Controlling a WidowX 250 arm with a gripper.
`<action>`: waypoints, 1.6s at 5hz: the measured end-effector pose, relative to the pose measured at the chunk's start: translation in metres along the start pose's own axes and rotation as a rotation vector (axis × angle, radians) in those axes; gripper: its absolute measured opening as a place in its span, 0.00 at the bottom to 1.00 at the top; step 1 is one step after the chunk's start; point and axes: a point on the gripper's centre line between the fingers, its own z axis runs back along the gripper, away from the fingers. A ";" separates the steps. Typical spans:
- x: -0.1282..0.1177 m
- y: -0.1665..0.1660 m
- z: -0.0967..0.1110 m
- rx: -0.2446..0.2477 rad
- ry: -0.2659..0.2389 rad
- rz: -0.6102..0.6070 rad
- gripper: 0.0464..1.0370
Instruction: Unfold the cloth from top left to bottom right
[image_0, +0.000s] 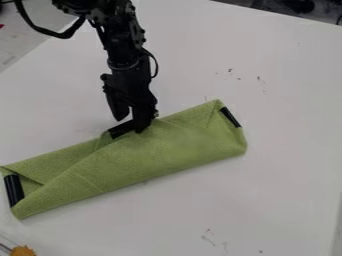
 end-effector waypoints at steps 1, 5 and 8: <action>0.000 0.004 0.004 0.023 0.028 -0.011 0.34; -0.003 -0.017 0.034 0.090 0.022 -0.008 0.02; -0.002 -0.012 0.016 0.021 -0.022 0.009 0.72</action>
